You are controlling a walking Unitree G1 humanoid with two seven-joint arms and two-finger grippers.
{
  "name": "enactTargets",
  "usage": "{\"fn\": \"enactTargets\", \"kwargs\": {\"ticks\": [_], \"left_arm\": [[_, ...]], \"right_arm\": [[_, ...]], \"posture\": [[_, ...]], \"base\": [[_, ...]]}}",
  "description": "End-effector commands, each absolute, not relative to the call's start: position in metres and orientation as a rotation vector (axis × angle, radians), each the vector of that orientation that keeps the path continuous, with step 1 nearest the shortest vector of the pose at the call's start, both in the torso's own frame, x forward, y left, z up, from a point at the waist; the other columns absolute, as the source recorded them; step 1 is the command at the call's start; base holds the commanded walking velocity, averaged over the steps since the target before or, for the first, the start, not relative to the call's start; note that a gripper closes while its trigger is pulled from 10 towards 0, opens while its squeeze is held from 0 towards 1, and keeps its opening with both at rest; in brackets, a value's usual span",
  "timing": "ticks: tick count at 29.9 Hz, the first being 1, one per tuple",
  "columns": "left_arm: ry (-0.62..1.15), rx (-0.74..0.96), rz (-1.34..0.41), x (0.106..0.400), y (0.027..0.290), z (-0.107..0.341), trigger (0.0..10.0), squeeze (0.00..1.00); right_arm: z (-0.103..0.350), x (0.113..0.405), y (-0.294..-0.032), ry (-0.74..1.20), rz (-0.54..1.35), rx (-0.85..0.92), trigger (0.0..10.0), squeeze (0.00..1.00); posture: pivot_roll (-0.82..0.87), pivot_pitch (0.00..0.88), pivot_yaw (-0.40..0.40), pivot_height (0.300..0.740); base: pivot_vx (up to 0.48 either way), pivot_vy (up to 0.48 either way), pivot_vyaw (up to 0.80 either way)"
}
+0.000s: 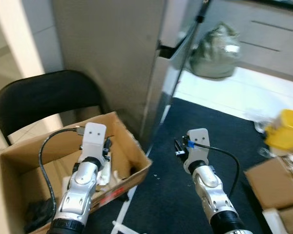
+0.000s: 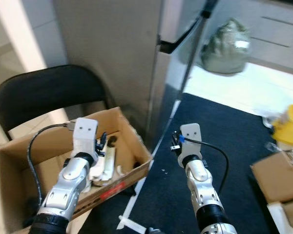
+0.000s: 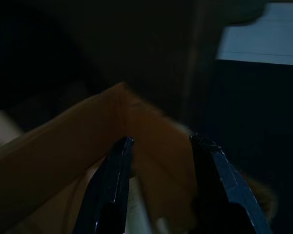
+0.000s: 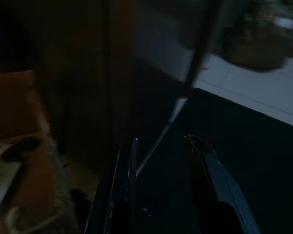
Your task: Picking trash to rubbish bin
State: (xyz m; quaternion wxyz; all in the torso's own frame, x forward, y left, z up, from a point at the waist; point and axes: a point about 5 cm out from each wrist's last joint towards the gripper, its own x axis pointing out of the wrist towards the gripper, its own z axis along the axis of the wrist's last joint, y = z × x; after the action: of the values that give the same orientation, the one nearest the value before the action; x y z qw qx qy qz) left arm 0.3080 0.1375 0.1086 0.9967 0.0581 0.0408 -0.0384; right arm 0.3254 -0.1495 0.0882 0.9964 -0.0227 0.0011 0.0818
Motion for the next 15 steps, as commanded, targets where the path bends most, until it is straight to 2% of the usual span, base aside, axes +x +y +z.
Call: {"fn": "enactTargets", "kwargs": {"ticks": [1, 15], "left_arm": [[0.094, 0.116, -0.087, 0.3069, 0.1356, 0.1053, 10.0, 0.0], [0.097, 0.123, -0.097, 0.3089, 0.1349, 0.1066, 10.0, 0.0]], "right_arm": [[0.0812, 0.3213, -0.1514, 0.034, 0.153, -0.038, 10.0, 0.0], [0.0791, 0.3201, -0.157, 0.059, 0.12, -0.048, 10.0, 0.0]], "posture": [[0.0, 0.098, -0.058, 0.74], [0.0, 0.107, -0.051, 0.74]], "base": [[0.0, 0.0, -0.8], [0.0, 0.0, -0.8]]}}
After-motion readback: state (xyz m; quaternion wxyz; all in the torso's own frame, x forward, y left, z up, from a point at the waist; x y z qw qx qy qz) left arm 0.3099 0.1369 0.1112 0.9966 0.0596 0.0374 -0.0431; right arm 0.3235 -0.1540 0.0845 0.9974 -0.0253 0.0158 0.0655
